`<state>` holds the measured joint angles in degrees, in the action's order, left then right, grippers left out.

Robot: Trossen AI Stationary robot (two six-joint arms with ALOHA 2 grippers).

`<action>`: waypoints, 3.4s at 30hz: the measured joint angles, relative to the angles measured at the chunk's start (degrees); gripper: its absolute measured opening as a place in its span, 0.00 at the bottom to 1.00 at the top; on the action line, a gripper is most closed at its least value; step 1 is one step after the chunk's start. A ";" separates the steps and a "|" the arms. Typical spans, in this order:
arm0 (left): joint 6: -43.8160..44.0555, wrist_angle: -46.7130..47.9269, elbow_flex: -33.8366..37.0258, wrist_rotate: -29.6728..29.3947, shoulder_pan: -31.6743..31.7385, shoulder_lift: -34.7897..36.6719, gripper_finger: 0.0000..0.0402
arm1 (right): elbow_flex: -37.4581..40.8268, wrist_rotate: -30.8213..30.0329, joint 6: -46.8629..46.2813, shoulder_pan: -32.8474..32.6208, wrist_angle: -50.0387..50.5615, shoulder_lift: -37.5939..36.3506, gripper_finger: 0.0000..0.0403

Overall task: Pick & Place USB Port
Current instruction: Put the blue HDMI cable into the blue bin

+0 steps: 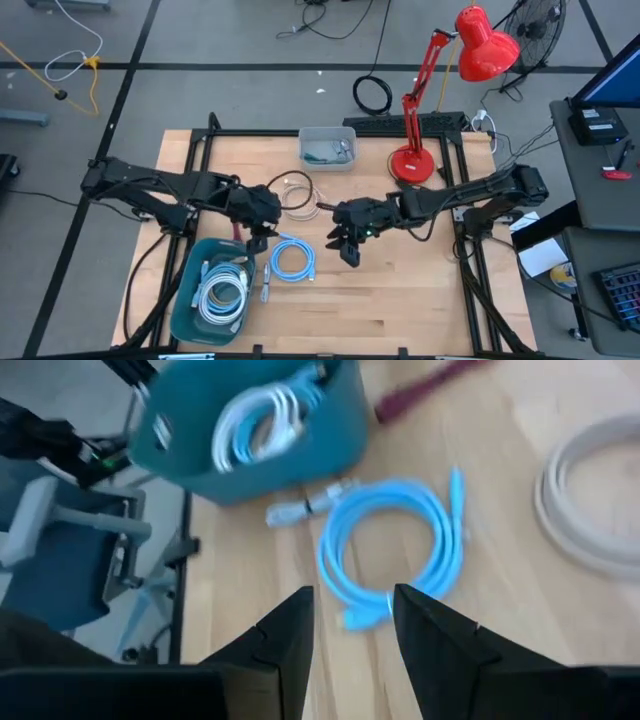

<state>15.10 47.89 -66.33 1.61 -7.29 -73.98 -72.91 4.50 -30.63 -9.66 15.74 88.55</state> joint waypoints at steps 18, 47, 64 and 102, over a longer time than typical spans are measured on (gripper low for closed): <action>-9.23 -8.08 -0.74 3.59 0.13 -20.47 0.40 | 11.86 -6.16 -15.66 -7.46 18.27 -9.94 0.32; -30.17 5.12 -16.28 5.08 1.83 -42.40 0.40 | 29.25 -12.18 -34.46 -22.50 17.68 -36.93 0.32; -15.01 1.08 -16.36 2.97 2.30 -44.71 0.30 | 29.25 -15.42 -31.26 -22.44 14.42 -36.94 0.32; 70.18 41.81 -25.98 -3.90 -10.52 -14.56 0.10 | 29.25 -16.46 -25.73 -21.96 11.53 -36.89 0.32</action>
<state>85.28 89.70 -92.31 -2.29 -17.81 -88.54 -43.66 -11.96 -56.36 -31.61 27.27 51.66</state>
